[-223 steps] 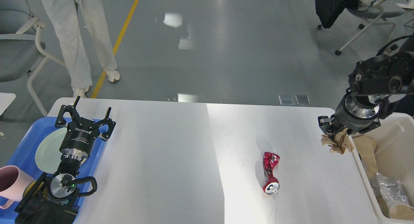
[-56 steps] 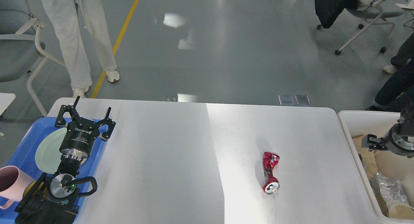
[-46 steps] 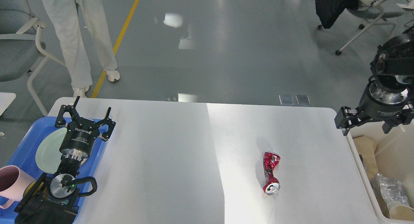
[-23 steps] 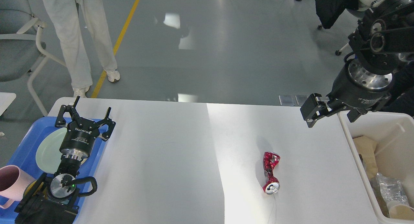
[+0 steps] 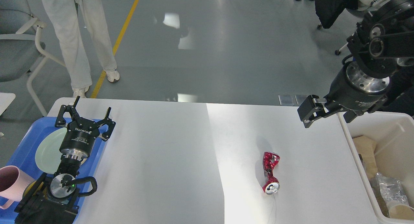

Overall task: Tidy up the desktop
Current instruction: 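Move the right gripper down over the red crushed can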

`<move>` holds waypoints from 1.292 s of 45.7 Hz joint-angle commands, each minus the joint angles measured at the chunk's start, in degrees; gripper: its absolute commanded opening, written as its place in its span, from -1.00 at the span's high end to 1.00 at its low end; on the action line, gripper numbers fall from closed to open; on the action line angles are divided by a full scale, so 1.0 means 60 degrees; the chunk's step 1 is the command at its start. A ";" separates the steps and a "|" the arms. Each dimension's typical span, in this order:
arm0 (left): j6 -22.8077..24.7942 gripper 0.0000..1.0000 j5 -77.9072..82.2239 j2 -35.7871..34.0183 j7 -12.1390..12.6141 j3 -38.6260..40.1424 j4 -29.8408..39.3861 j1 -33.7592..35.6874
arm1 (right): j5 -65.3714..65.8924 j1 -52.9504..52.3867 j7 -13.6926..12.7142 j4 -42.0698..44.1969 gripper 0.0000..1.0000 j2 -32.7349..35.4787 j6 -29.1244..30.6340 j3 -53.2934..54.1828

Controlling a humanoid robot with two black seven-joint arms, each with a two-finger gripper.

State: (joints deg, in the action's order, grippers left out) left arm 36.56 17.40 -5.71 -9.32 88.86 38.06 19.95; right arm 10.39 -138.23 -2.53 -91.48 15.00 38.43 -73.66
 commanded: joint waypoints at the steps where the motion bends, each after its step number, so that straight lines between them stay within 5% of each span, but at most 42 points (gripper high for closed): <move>1: 0.0000 -0.93 0.0001 0.0000 0.0000 0.0000 0.0000 0.0000 | -0.0061 0.0011 -0.0018 -0.0323 -0.97 0.0049 -0.1566 -0.0043; 9: 0.0000 -0.93 0.0001 0.0000 0.0000 0.0000 0.0014 0.0000 | -0.0090 0.0114 -0.0120 -0.0632 -0.93 0.0064 -0.4119 -0.0219; 12: 0.0000 -0.93 0.0001 0.0000 0.0000 0.0000 0.0000 0.0000 | -0.0047 0.0114 -0.0106 -0.0690 -1.00 0.0064 -0.3420 -0.0204; 18: 0.0000 -0.93 0.0001 0.0000 0.0000 0.0000 -0.0001 0.0000 | -0.0032 0.0099 -0.0032 -0.0691 -1.00 0.0020 -0.0476 -0.0029; 20: 0.0000 -0.93 -0.0013 0.0000 0.0000 0.0000 -0.0001 0.0000 | -0.0119 0.0186 -0.0032 -0.0661 -1.00 0.0006 -0.0398 0.0001; 31: 0.0000 -0.93 0.0001 0.0000 0.0000 0.0000 0.0014 0.0000 | -0.0134 0.2149 -0.0047 -0.0398 -1.00 -0.0068 -0.3428 0.0206; 37: 0.0000 -0.93 0.0001 0.0000 0.0000 0.0000 0.0014 0.0000 | -0.0120 0.3159 -0.0062 -0.0310 -1.00 -0.0448 -0.4207 0.0513; 59: 0.0000 -0.93 0.0001 0.0029 0.0000 0.0000 0.0014 0.0000 | -0.0369 0.9238 -0.0106 0.4844 -1.00 -0.1781 -0.4500 0.2037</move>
State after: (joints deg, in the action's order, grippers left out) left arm 36.56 17.41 -5.64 -9.32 88.85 38.14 19.95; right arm 8.46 -90.27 -3.16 -70.23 6.95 11.82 -61.92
